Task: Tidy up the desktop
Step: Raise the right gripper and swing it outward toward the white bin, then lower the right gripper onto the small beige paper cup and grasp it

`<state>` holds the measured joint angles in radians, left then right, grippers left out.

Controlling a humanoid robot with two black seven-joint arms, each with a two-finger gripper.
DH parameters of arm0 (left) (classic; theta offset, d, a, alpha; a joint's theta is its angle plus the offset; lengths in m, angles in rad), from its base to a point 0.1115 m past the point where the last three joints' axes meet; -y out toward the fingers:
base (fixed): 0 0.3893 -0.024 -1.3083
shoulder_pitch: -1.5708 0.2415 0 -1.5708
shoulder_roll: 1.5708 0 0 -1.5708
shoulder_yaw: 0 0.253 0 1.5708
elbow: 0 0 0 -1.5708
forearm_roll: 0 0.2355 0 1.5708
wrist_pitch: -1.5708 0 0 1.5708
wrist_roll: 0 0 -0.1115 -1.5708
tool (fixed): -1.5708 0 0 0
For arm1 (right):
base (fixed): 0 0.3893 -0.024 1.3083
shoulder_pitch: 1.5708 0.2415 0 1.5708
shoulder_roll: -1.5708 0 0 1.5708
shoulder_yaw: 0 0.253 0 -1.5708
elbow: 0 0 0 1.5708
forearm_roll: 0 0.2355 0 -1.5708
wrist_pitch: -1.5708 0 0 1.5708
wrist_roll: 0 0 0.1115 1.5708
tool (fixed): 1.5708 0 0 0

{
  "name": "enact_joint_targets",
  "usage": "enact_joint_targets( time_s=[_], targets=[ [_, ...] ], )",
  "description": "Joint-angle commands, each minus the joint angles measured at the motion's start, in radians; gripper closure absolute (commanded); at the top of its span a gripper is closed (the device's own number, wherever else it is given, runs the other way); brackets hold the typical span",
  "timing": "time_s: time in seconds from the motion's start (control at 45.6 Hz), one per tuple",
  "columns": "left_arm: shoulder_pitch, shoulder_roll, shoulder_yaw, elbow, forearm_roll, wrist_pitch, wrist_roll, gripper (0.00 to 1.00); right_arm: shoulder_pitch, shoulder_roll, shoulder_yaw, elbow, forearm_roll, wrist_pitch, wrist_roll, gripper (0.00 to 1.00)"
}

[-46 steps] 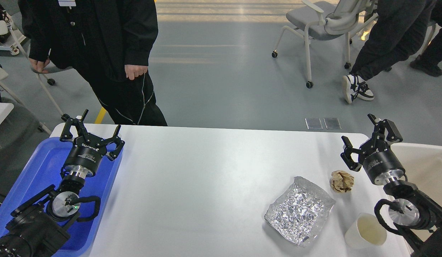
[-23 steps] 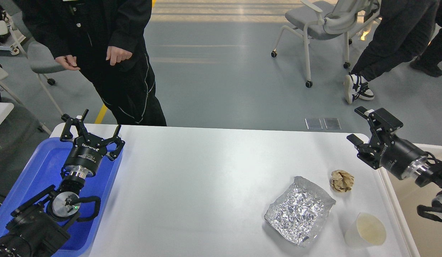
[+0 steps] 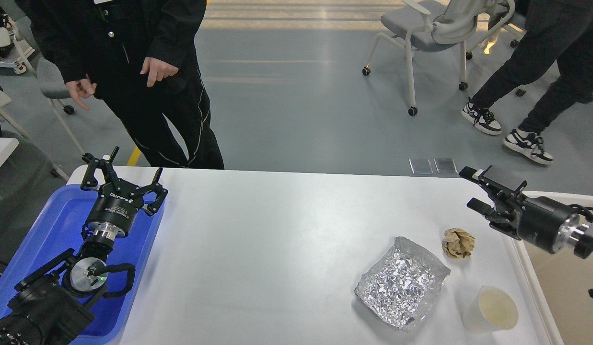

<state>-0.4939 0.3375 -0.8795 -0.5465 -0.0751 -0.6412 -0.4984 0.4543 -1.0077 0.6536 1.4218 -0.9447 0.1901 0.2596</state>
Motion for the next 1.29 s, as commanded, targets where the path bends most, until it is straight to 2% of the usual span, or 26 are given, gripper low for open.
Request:
enact_joint_targets(
  time_s=[0.0,0.395,0.636,1.272],
  targets=[
    [0.000,0.000,0.000,-0.001,0.000,0.000,0.000,0.00,0.050,-0.132,-0.115,0.077,-0.181,0.011,-0.005,0.00],
    [0.000,0.000,0.000,-0.001,0.000,0.000,0.000,0.00,0.021,-0.238,-0.258,0.092,-0.414,-0.043,0.003,0.00],
    [0.000,0.000,0.000,0.000,0.000,0.000,0.000,0.00,-0.051,-0.236,-0.345,0.085,-0.566,-0.218,0.004,0.00],
    [0.000,0.000,0.000,0.000,0.000,0.000,0.000,0.00,-0.123,-0.143,-0.387,-0.014,-0.526,-0.310,0.001,0.00]
  ],
)
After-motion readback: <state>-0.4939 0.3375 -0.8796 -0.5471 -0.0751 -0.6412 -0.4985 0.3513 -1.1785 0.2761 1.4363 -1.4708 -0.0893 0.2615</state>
